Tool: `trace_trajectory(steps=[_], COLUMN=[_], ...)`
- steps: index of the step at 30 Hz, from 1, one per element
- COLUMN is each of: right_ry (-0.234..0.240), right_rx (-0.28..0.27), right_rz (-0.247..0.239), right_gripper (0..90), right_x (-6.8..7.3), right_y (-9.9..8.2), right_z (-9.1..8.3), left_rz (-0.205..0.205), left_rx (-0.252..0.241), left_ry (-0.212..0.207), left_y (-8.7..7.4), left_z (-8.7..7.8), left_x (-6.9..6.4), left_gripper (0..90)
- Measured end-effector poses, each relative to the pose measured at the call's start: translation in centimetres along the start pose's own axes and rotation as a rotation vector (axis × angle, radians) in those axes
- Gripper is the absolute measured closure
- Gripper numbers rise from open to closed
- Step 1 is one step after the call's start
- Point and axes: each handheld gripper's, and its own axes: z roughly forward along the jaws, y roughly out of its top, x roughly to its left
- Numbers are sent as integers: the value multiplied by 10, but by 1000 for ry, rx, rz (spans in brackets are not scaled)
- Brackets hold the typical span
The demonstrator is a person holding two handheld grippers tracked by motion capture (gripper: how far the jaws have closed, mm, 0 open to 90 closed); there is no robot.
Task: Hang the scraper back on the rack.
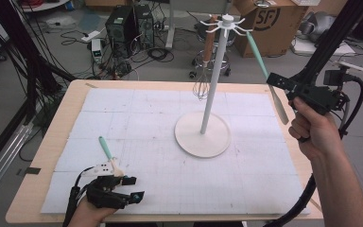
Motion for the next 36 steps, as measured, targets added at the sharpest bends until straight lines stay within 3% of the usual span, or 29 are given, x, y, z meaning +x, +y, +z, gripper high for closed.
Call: trace_trajectory(steps=[36], right_ry=[-41], right_rx=[51], right_rz=[-7], right_gripper=[816], right_x=[-4], right_y=[-3], right_z=[28], left_rz=[3], left_rx=[-3], left_ry=[-2], left_y=[0], left_z=[-2], left_x=[-1], left_gripper=[285])
